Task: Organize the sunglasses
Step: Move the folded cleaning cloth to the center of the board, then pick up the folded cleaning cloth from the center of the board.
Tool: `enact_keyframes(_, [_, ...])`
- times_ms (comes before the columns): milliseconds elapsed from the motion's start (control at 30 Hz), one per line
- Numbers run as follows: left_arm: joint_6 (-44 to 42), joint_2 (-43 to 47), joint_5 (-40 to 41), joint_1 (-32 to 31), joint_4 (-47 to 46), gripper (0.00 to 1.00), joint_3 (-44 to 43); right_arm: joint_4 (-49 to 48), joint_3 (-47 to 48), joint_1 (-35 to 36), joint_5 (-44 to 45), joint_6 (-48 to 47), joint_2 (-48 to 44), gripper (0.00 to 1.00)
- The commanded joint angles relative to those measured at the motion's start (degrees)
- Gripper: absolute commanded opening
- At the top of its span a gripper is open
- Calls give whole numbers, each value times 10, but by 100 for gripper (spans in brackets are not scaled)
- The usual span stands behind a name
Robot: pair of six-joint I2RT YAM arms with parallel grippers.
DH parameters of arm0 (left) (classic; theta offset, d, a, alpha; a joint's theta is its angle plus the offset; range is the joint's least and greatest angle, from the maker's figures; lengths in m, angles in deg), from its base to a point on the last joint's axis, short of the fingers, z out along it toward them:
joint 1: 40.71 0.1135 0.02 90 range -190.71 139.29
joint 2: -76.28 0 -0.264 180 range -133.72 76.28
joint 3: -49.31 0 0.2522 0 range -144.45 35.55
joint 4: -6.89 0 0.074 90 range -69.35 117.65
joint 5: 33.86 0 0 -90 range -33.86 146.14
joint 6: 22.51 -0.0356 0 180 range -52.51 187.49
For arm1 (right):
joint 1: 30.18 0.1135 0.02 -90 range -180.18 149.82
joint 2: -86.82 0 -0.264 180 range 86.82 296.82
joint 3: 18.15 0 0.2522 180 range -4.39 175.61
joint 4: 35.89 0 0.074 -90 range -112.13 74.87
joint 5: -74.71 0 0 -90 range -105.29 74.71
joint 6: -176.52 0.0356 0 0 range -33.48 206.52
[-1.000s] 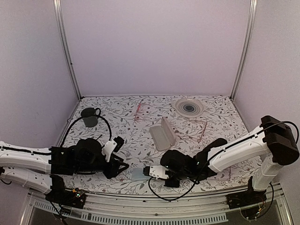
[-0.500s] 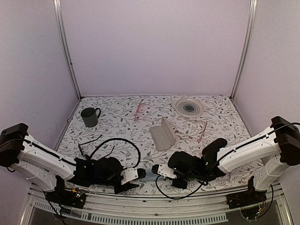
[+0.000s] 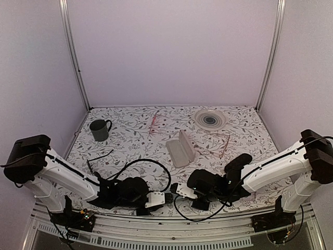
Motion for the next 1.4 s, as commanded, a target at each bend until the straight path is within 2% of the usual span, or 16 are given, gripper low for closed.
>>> enact_keyframes(0, [-20,-33,21,-10,5,28,-9,6,-8,4,6,6,-15,4])
enact_keyframes(133, [-11,-47,37,-10,3,23,-16,7,-7,4,8,9,-15,4])
enact_keyframes(400, [-2,-47,50,-9,-9,21,-9,9,-13,4,10,18,-29,4])
enact_keyframes(700, [-2,-66,54,-9,-8,4,-18,4,-21,4,7,24,-46,3])
enact_keyframes(767, [-3,-73,55,-9,-2,0,-25,1,-21,4,17,30,-46,0])
enact_keyframes(933, [23,-60,72,-8,8,0,-39,1,-16,3,39,52,-44,0])
enact_keyframes(1167, [38,-18,80,5,4,0,-36,-10,-3,4,21,68,-48,0])
enact_keyframes(1367, [36,36,96,24,-33,0,-11,-11,26,4,7,98,-29,0])
